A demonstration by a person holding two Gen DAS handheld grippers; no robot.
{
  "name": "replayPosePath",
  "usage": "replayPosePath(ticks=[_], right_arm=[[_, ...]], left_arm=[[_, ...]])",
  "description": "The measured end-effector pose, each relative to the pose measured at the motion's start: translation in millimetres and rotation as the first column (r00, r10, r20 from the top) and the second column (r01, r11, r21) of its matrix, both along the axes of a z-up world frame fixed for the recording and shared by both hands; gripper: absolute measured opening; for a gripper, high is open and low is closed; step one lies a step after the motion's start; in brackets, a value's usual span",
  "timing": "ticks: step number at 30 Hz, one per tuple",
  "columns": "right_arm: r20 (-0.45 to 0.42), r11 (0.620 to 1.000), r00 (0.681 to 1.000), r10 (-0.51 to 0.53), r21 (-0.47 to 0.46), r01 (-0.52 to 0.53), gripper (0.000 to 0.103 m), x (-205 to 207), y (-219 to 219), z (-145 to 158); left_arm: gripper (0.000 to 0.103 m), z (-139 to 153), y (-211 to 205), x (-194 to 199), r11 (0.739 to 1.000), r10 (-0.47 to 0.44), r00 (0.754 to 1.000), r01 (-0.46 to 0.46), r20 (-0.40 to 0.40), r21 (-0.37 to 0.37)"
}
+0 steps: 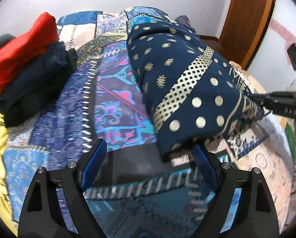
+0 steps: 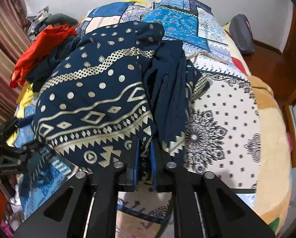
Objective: Fold large clothes
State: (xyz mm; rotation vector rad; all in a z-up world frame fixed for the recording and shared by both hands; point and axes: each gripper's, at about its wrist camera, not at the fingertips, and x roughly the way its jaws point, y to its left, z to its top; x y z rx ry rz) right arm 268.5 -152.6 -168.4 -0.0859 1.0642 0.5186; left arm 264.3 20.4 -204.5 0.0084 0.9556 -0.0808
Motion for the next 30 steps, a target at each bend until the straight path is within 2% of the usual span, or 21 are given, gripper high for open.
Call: replayPosePath(ticks=[4,5,9,11,13,15,17,20,22,25,26,28,30], right_arm=[[0.087,0.980,0.995,-0.058,-0.185,0.073,0.019,-4,-7,6],[0.093,0.978,0.994,-0.064,-0.193,0.080,0.019,-4,-9,9],[0.105,0.987,0.992,-0.074,-0.132,0.088,0.020,-5,-17,31],[0.131,0.992,0.989,-0.072,-0.094,0.085,0.030,-4,-15,45],[0.175,0.995,0.982,-0.073,-0.051,0.082,0.061,-4,-9,59],[0.209,0.998,0.976,-0.063,-0.014,0.067,0.075,-6,-1,67],[0.213,0.999,0.976,-0.033,0.025,0.028,0.076,-4,11,70],[0.169,0.997,0.985,-0.021,0.075,0.009,0.076,9,26,61],[0.086,0.990,0.995,-0.047,0.134,0.035,0.076,25,28,46],[-0.039,0.974,0.996,-0.082,0.210,0.089,0.076,47,22,20],[-0.063,0.971,0.993,-0.098,0.214,0.110,0.076,53,19,15],[-0.101,0.967,0.986,-0.136,0.202,0.154,0.077,65,8,-2],[-0.154,0.955,0.981,-0.121,0.251,0.157,0.077,73,-3,-15]], left_arm=[[0.087,12,12,-12,0.998,0.021,0.999,-0.023,0.038,0.066],[0.087,16,17,-13,0.997,0.032,0.998,-0.036,0.049,0.068],[0.087,35,37,-10,0.994,0.096,0.991,-0.100,0.093,0.040],[0.087,46,45,-6,0.992,0.121,0.985,-0.123,0.122,0.011],[0.087,55,50,1,0.991,0.134,0.981,-0.133,0.139,-0.017],[0.087,60,53,10,0.990,0.140,0.980,-0.133,0.139,-0.054],[0.087,61,55,21,0.986,0.135,0.984,-0.122,0.114,-0.114],[0.087,54,53,41,0.965,0.097,0.995,-0.086,0.036,-0.249],[0.087,43,52,56,0.928,0.067,0.997,-0.075,-0.034,-0.365],[0.087,24,52,75,0.869,0.044,0.991,-0.099,-0.123,-0.485],[0.087,17,54,81,0.842,0.038,0.988,-0.112,-0.148,-0.529],[0.087,6,58,90,0.788,0.026,0.984,-0.129,-0.176,-0.602],[0.087,-2,59,98,0.755,0.008,0.981,-0.135,-0.196,-0.642]])
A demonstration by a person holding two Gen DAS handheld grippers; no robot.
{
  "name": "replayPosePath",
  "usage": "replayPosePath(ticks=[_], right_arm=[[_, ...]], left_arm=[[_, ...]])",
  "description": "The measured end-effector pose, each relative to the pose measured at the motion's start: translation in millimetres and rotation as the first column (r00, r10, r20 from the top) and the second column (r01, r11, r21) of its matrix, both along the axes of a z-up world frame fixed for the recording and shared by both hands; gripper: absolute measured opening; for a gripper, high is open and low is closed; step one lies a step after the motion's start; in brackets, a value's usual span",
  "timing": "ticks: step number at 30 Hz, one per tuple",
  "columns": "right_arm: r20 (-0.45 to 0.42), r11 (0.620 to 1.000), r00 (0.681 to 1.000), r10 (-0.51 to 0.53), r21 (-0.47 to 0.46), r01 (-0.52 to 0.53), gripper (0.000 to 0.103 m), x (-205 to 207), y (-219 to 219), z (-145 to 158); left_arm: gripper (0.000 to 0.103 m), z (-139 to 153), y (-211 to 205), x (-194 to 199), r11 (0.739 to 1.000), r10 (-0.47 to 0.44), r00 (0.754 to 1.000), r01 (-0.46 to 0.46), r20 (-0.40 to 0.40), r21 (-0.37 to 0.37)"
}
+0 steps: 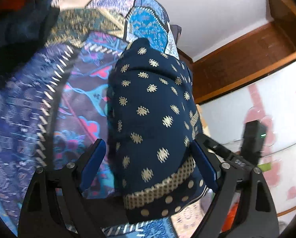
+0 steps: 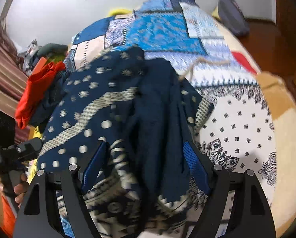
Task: Fold large clothes
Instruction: 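Grasp the folded hoodie bundle with both grippers and lift it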
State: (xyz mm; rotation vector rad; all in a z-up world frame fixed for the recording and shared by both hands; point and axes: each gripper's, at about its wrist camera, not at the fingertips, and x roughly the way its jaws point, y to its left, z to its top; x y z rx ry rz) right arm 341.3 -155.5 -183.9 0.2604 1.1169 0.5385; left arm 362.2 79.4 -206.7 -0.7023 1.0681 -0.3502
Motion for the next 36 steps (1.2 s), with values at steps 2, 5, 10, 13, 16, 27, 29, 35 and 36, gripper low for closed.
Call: replayPosePath(ticks=[2,5,10,13,16,27,29,35,36], right_arm=[[-0.048,0.997,0.999,0.018,0.075,-0.014,0.079,7,-10,-10],[-0.060,0.992,0.997,0.056,0.115,-0.049,0.082,13,-13,-17],[-0.080,0.998,0.995,0.059,0.022,-0.058,0.103,24,0,-32],[-0.099,0.995,0.993,0.061,0.090,-0.052,0.103,30,-1,-43],[-0.103,0.992,0.993,0.064,0.111,-0.053,0.103,30,1,-42],[-0.176,0.957,0.981,0.084,0.288,-0.030,0.036,32,6,-15],[-0.154,0.951,0.983,0.104,0.306,-0.053,0.031,28,10,-1],[-0.040,0.949,0.988,0.149,0.287,-0.131,0.029,12,48,57],[-0.019,0.946,0.988,0.155,0.291,-0.143,0.029,11,55,67]], left_arm=[[0.089,-6,-3,8,0.999,-0.020,1.000,0.020,-0.012,-0.033],[0.096,-15,-8,18,0.998,-0.045,0.999,0.044,-0.030,-0.050],[0.096,-28,-17,32,0.995,-0.051,0.997,0.046,-0.056,-0.088],[0.097,-34,-21,37,0.994,-0.048,0.997,0.042,-0.060,-0.103],[0.097,-38,-24,41,0.993,-0.051,0.997,0.045,-0.056,-0.112],[0.079,-3,-40,38,0.999,-0.051,0.998,0.050,-0.023,-0.020],[0.077,14,-40,36,0.998,-0.062,0.998,0.062,-0.015,-0.017],[0.076,89,-24,17,0.995,-0.081,0.991,0.075,0.104,0.067],[0.076,104,-19,13,0.994,-0.080,0.988,0.069,0.133,0.086]])
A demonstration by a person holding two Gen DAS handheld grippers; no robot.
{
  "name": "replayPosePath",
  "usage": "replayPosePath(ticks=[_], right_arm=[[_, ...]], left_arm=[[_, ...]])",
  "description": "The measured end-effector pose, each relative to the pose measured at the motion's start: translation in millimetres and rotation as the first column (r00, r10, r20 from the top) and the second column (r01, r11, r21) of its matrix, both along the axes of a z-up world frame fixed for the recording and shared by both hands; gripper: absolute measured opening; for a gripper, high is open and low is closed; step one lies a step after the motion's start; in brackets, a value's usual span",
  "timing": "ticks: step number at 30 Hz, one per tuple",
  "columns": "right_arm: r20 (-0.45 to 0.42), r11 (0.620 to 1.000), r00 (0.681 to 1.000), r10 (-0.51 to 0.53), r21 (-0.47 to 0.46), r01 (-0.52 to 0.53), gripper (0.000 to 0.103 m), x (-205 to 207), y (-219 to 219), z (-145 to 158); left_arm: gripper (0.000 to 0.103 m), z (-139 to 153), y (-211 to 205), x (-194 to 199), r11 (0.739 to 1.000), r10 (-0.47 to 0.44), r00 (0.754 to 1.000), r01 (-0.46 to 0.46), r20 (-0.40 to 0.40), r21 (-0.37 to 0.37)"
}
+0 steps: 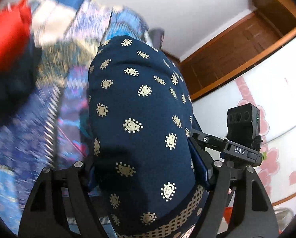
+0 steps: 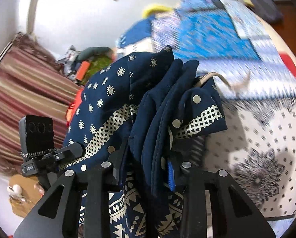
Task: Fold large clothes
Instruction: 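Grasp the folded hoodie bundle with both grippers and lift it, then carry the hoodie with both grippers and place it on the red garment pile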
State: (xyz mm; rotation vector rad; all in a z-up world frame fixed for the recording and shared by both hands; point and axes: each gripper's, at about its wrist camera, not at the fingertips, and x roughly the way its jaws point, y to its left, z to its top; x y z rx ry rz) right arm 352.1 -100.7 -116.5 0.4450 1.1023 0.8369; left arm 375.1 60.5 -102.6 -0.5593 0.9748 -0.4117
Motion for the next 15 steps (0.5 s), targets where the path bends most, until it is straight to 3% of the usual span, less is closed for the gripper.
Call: replayPosePath(ticks=[4,9,15], right_arm=[[0.096,0.999,0.995,0.031,0.029,-0.034,0.029,-7,34,53],[0.202,0.995,0.976,0.080,0.042,-0.090,0.029,-12,90,103],[0.255,0.988,0.955,0.148,0.003,-0.154,0.029,6,177,121]], left_arm=[[0.076,58,34,-18,0.999,0.033,0.993,-0.036,0.112,0.027],[0.076,109,90,-37,0.995,0.083,0.973,-0.094,0.215,0.043],[0.076,139,161,-39,0.979,0.140,0.955,-0.174,0.260,0.110]])
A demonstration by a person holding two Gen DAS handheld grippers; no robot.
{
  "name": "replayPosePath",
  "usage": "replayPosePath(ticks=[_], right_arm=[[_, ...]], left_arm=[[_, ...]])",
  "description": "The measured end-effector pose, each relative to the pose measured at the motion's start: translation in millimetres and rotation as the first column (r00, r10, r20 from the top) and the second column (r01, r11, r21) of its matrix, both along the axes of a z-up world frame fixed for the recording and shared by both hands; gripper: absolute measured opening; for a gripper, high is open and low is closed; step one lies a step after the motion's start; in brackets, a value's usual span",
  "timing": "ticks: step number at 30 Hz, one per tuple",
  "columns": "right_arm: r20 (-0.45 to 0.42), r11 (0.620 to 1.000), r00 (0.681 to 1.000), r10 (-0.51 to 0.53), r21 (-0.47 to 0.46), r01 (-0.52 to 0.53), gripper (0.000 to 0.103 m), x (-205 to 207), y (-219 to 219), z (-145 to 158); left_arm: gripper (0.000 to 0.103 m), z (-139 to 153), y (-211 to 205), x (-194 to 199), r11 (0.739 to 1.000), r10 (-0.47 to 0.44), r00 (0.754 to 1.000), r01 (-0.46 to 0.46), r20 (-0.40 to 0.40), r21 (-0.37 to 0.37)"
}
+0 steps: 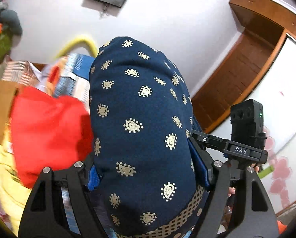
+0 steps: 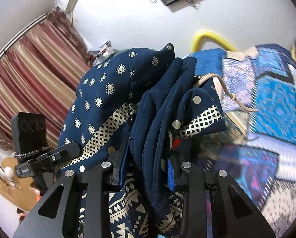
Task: Fold large clothes
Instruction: 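Carry the hoodie with both grippers and place it on the red garment pile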
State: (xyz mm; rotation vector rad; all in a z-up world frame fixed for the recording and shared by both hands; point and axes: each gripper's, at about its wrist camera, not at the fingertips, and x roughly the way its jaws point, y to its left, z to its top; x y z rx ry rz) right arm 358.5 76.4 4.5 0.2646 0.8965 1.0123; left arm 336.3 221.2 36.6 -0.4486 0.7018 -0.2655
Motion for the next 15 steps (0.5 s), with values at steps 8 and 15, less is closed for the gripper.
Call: replayPosePath(ticks=[8,15], right_arm=[[-0.040,0.998,0.998,0.042,-0.050,-0.044,0.029,36,97,-30],[-0.061,0.950,0.998,-0.008,-0.313,-0.011,0.031,75,160,-101]], left_arm=[[0.076,-30,83,41,0.994,0.106,0.992,-0.103,-0.069,0.046],[0.079,-110,150,75,0.960,0.259,0.935,-0.222,-0.244,0.169]])
